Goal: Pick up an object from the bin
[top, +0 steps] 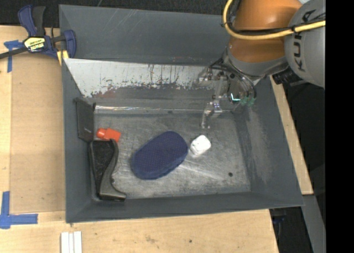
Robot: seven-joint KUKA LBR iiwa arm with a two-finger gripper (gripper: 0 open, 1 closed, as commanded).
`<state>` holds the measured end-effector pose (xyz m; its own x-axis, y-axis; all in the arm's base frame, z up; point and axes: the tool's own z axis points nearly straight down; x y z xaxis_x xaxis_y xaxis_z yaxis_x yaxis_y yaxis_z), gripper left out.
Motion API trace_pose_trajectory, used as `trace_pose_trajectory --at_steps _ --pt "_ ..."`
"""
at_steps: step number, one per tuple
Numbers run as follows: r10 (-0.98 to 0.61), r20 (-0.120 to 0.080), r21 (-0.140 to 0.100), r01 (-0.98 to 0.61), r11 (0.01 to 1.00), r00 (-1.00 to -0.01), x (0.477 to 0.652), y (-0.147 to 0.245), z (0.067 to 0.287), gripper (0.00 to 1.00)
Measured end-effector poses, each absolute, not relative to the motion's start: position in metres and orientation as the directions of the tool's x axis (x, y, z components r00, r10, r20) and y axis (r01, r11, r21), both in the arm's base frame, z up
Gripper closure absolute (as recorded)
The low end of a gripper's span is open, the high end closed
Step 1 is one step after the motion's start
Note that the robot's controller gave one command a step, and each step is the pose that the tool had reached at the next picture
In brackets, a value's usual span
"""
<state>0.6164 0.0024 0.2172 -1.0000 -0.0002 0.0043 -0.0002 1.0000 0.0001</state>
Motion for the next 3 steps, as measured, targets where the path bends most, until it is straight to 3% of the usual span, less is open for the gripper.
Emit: trace_pose_trajectory --at_steps 1,2,3 --pt "0.025 0.007 0.003 0.025 1.000 -1.000 0.579 0.101 0.124 0.00" --pt "0.110 -0.016 0.008 0.110 0.994 -0.994 0.557 0.080 0.085 0.00" --pt "0.110 0.001 0.006 0.110 0.994 -0.994 0.553 0.080 0.084 1.00"
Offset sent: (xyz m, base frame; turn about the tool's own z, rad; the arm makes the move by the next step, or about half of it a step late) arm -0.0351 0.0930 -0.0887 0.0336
